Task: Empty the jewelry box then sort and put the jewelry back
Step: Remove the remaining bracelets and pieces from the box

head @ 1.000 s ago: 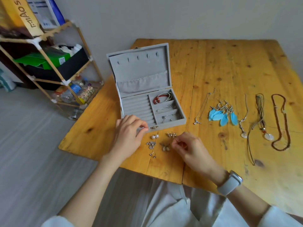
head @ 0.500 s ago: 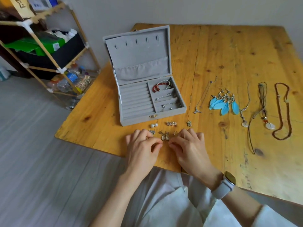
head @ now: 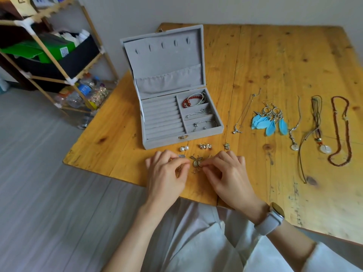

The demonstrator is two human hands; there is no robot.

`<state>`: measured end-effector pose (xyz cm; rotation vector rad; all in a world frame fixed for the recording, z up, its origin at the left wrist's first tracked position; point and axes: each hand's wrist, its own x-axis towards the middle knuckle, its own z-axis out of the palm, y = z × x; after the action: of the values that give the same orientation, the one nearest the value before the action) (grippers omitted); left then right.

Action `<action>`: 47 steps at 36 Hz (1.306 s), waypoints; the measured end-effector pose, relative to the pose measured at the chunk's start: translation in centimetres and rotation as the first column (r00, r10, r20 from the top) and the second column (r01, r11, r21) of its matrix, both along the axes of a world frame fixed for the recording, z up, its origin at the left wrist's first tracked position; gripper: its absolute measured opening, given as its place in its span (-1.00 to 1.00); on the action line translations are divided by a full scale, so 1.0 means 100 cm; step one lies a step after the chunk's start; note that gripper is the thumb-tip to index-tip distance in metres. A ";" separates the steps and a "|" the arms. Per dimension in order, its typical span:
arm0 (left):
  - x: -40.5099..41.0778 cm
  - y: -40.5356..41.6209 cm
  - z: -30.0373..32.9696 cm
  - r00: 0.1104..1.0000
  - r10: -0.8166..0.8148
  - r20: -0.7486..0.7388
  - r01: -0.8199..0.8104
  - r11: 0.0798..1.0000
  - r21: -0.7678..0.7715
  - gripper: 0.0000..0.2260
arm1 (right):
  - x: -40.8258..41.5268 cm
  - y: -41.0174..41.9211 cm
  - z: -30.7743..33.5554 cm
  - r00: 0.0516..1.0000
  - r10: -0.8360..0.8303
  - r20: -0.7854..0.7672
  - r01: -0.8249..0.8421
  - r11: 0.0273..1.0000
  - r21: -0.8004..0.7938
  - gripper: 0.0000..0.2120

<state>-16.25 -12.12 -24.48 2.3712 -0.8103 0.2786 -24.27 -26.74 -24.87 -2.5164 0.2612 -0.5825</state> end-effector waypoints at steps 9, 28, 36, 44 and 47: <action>0.049 -0.016 0.025 0.996 0.084 -0.028 -0.084 0.996 0.018 -0.86 | 0.028 -0.021 0.028 0.999 0.042 0.010 -0.043 0.999 0.032 -0.97; 0.067 -0.031 0.002 0.993 0.100 0.063 -0.109 0.982 0.154 -0.62 | 0.136 -0.071 0.047 0.993 0.024 -0.114 -0.048 0.976 -0.213 -0.76; 0.070 -0.030 0.001 0.995 0.093 0.040 -0.098 0.984 0.150 -0.62 | 0.188 -0.077 0.055 0.917 -0.038 -0.398 -0.116 0.927 -0.356 -0.77; 0.070 -0.031 0.000 0.995 0.098 0.029 -0.101 0.982 0.157 -0.62 | 0.205 -0.080 0.059 0.826 -0.100 -0.555 -0.054 0.966 -0.254 -0.62; 0.069 -0.030 0.000 0.995 0.095 0.029 -0.098 0.983 0.156 -0.62 | 0.209 -0.076 0.057 0.814 -0.144 -0.562 -0.019 0.962 -0.273 -0.54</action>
<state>-9.35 -15.14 -24.43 2.5637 -0.7531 0.2898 -3.36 -34.32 -19.16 -2.9060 0.5196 0.1694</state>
